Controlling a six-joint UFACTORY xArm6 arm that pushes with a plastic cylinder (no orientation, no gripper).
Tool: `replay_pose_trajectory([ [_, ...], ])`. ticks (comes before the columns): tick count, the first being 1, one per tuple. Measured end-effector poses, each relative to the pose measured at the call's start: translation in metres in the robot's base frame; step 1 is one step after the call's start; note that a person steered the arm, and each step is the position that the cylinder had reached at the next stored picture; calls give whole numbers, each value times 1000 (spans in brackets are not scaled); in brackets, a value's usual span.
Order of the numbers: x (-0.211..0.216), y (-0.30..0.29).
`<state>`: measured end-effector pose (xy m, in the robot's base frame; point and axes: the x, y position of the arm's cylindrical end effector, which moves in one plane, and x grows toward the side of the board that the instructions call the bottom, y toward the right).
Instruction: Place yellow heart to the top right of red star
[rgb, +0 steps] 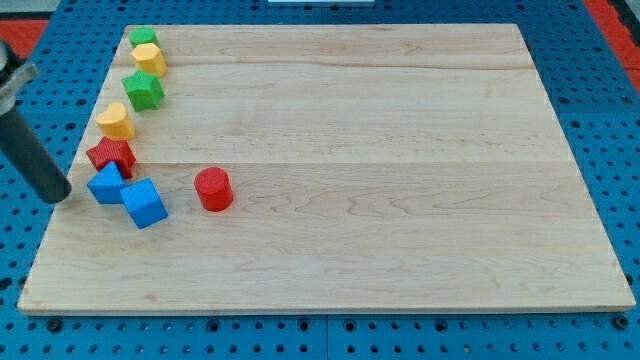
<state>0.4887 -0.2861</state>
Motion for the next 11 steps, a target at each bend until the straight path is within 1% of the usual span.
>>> replay_pose_trajectory([
  [2,-1,37],
  [4,-40,41],
  [6,-41,-18],
  [7,-43,-19],
  [9,-69,-18],
  [11,-135,-18],
])
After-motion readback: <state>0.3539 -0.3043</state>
